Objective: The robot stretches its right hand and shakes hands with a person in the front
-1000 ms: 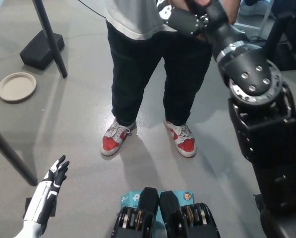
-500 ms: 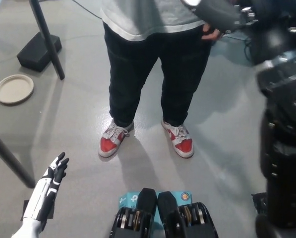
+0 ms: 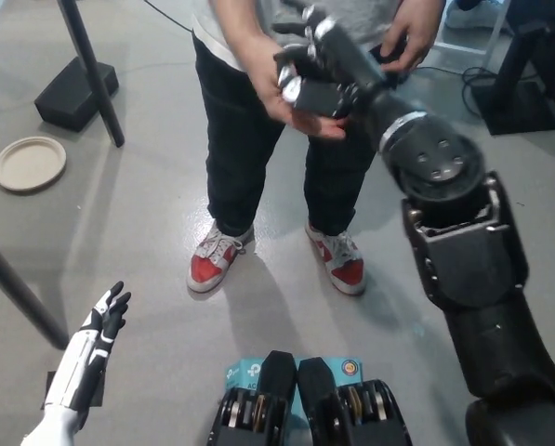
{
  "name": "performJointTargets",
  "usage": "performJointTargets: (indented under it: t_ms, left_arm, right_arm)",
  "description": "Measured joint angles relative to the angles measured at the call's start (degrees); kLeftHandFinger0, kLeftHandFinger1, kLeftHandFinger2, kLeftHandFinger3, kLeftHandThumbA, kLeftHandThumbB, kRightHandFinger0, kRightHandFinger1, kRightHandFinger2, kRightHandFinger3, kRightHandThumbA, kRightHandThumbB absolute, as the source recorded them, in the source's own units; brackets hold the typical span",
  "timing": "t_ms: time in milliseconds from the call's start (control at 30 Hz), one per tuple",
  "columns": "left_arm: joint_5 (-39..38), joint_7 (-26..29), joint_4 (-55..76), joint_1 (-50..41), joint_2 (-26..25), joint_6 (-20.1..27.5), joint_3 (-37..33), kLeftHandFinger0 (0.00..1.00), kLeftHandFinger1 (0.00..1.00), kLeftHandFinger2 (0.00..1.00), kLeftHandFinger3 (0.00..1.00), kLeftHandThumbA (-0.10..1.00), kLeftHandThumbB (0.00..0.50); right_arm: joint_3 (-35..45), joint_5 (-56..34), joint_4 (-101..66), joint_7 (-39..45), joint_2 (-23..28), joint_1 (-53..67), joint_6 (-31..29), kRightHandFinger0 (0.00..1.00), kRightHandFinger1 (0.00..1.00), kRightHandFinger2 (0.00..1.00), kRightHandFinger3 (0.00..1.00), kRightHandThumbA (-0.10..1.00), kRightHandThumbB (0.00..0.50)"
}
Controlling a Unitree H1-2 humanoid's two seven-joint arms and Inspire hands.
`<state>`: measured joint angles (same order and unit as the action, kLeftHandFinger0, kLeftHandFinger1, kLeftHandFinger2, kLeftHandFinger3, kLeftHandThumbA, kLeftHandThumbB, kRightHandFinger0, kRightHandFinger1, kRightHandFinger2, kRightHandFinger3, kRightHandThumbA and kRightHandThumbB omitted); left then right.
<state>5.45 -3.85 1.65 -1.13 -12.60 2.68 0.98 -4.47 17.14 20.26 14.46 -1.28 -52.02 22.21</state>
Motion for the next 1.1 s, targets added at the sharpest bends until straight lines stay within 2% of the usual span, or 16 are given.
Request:
performJointTargets:
  t_ms: [67,100,200,300,333,400,533,567,600,667,700,833,1100]
  left_arm:
    - [0.0,0.0,0.2,0.0,0.0,0.0,0.0,1.0,1.0,1.0,1.0,1.0,0.093]
    - [0.0,0.0,0.3,0.0,0.0,0.0,0.0,1.0,1.0,1.0,1.0,1.0,0.105]
    - [0.0,0.0,0.3,0.1,0.0,0.0,0.0,1.0,1.0,1.0,1.0,1.0,0.114]
    - [0.0,0.0,0.3,0.1,0.0,0.0,0.0,1.0,1.0,1.0,1.0,1.0,0.116]
    - [0.0,0.0,0.3,0.1,0.0,0.0,0.0,1.0,1.0,1.0,1.0,1.0,0.111]
    - [0.0,0.0,0.3,0.1,0.0,0.0,0.0,1.0,1.0,1.0,1.0,1.0,0.104]
    - [0.0,0.0,0.3,0.1,-0.1,0.0,0.0,1.0,1.0,1.0,1.0,1.0,0.104]
    - [0.0,0.0,0.3,0.1,-0.1,0.0,0.0,1.0,1.0,1.0,1.0,1.0,0.104]
    - [0.0,0.0,0.2,0.2,-0.1,0.0,0.0,1.0,1.0,1.0,1.0,1.0,0.103]
    - [0.0,0.0,0.1,0.3,0.0,0.0,0.0,1.0,1.0,1.0,1.0,1.0,0.106]
    - [0.0,0.0,0.0,0.2,0.0,-0.1,0.0,1.0,1.0,1.0,1.0,1.0,0.106]
    - [0.0,0.0,-0.1,0.3,0.0,-0.1,0.0,1.0,1.0,1.0,1.0,1.0,0.107]
    - [0.0,0.0,-0.2,0.4,-0.1,0.0,0.0,1.0,1.0,1.0,1.0,1.0,0.101]
  right_arm:
    - [-0.4,0.0,2.2,-0.8,0.1,-0.2,-1.2,1.0,1.0,1.0,1.0,0.31,0.086]
    - [-0.5,0.0,2.6,-0.9,0.2,-0.2,-1.5,1.0,1.0,1.0,1.0,0.4,0.144]
    - [-1.2,0.0,2.8,-1.6,0.7,-0.2,-2.2,1.0,1.0,1.0,1.0,0.5,0.217]
    - [-1.9,0.0,1.3,-1.8,1.6,0.2,-2.1,1.0,1.0,1.0,1.0,0.52,0.224]
    - [-2.0,0.0,1.0,-1.8,1.9,0.3,-2.1,1.0,1.0,1.0,1.0,0.56,0.284]
    - [-2.3,0.0,-0.9,-1.8,2.6,1.3,-1.4,1.0,1.0,1.0,1.0,0.73,0.368]
    - [-2.6,0.0,-9.9,-1.5,4.4,5.3,0.2,1.0,1.0,1.0,1.0,0.75,0.376]
    - [-2.7,0.0,-11.3,-1.5,4.7,5.8,0.6,1.0,1.0,1.0,1.0,0.9,0.378]
    - [-2.8,0.0,-13.0,-1.4,5.3,6.6,1.0,1.0,1.0,1.0,1.0,0.93,0.378]
    - [-2.7,0.1,-17.6,-1.4,6.5,9.0,1.5,1.0,1.0,1.0,1.0,0.93,0.374]
    - [-2.7,0.1,-19.7,-1.4,6.9,10.1,1.7,1.0,1.0,1.0,1.0,0.93,0.391]
    - [-1.9,0.1,-28.3,-1.4,9.2,16.1,2.3,1.0,1.0,1.0,1.0,0.98,0.39]
    - [4.3,-1.3,-45.5,-1.4,15.6,31.8,3.0,1.0,1.0,1.0,1.0,0.95,0.375]
